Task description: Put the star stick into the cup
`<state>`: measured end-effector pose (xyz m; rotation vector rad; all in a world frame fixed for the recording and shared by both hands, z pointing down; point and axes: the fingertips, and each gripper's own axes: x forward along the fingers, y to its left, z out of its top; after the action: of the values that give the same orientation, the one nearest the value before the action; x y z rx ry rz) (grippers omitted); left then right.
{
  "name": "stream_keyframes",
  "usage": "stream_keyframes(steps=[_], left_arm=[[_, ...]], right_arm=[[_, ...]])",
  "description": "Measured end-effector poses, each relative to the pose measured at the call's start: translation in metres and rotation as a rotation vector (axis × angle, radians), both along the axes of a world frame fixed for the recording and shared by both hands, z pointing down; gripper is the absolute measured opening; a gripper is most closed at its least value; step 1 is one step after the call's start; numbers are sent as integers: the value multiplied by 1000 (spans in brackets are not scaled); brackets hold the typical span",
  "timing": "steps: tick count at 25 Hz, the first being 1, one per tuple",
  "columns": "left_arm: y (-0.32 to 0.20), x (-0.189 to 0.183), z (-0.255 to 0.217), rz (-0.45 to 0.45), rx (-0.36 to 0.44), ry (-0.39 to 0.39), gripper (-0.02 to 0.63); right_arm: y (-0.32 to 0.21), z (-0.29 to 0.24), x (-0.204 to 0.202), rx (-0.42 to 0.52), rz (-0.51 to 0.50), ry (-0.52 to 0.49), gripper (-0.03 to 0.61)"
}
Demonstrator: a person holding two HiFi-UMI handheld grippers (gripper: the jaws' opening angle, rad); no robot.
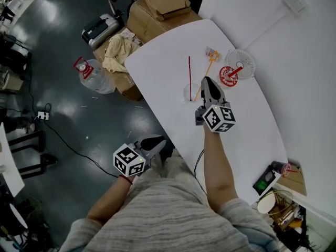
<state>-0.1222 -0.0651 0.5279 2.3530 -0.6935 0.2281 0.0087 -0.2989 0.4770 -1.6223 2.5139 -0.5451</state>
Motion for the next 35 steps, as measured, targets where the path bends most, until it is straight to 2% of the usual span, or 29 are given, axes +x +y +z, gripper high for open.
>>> stream_keyframes(steps=[13,26,35], left_arm=[[-5,7,0,10,4,21,26],[-1,9,-3,6,13,28,26],[-6,15,-8,14,36,36,26]], right_arm=[[24,54,-21,-111,-87,221,18],[23,72,-19,-194,-93,251,20],[52,62,-13,-192,-89,213,20]])
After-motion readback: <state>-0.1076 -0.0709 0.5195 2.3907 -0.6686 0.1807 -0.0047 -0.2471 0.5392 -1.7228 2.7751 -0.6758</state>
